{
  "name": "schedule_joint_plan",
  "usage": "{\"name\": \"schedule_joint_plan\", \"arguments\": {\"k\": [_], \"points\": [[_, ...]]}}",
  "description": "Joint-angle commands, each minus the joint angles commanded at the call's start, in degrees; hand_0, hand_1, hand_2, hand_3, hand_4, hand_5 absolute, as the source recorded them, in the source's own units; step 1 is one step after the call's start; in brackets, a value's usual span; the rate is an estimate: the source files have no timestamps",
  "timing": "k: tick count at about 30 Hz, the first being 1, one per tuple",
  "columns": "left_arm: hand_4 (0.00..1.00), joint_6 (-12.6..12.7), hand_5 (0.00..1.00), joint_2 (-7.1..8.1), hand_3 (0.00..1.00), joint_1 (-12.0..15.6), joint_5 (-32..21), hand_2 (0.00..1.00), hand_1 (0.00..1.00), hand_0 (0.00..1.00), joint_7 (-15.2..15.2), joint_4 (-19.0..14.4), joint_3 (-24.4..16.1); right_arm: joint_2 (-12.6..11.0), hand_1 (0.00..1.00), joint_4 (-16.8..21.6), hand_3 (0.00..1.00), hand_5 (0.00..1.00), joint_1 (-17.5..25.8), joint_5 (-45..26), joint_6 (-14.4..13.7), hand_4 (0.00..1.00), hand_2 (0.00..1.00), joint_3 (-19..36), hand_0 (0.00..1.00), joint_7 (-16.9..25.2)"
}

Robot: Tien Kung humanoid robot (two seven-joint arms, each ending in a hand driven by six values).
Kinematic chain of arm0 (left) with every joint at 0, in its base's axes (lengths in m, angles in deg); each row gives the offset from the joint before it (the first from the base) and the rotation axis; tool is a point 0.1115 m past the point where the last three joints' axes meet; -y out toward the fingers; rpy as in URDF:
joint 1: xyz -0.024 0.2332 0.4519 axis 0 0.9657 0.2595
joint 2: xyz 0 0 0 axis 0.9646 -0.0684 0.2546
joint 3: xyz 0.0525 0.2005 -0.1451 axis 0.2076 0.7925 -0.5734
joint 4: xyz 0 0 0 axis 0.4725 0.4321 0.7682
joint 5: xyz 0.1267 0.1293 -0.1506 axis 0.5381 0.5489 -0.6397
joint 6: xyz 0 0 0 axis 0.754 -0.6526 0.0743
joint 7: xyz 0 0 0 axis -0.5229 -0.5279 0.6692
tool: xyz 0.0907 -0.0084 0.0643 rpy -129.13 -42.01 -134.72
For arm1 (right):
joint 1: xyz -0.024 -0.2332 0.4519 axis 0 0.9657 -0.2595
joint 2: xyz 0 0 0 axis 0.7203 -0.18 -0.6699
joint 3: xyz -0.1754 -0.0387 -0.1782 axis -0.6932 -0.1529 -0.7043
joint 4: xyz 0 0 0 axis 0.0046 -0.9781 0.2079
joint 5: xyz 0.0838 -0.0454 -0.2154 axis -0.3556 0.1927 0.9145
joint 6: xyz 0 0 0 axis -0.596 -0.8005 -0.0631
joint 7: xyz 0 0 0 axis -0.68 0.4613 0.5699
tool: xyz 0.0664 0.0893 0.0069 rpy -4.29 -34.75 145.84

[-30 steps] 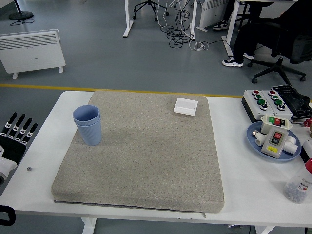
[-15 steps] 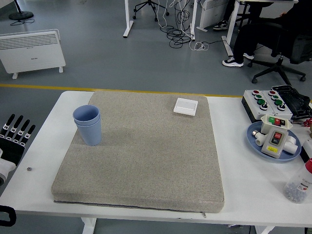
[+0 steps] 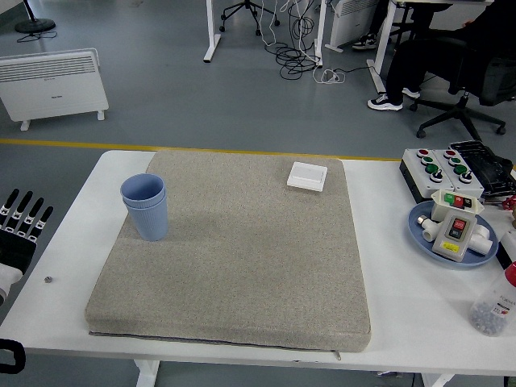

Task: Push cup pick cup insert cup

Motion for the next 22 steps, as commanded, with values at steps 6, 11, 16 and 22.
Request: {"name": "schedule_joint_plan", "arguments": {"k": [6,11,16,22], "points": [[0.640,0.04,0.998,-0.01,0.586,-0.18,0.08,0.680,0.705,0.703,-0.02,0.06,-0.12,0.01,0.611,0.00,0.582,0.569,-0.09,-0.03,-0.03,0.109,0.585,0.06,0.751,0.00],[0.639,0.08,0.998,0.04,0.587,-0.23,0.11,0.683,0.706,0.704,0.02,0.03,-0.20,0.02,0.611,0.00,0.582,0.567,-0.14,-0.08,-0.06,0.110,0.585,0.21,0.750,0.08],[0.640,0.09,0.998,0.13,0.587,-0.21,0.21,0.685,0.708,0.705,0.20,0.01,-0.11,0.18,0.612,0.00,0.581,0.567,0.04,-1.27,-0.27,0.110,0.588,0.47,0.750,0.56],[0.639,0.09,0.998,0.05,0.587,-0.42,0.35,0.686,0.709,0.706,0.25,0.03,0.25,0.36,0.612,0.00,0.582,0.568,0.79,-5.01,-0.03,0.109,0.601,-0.49,0.750,1.49]]}}
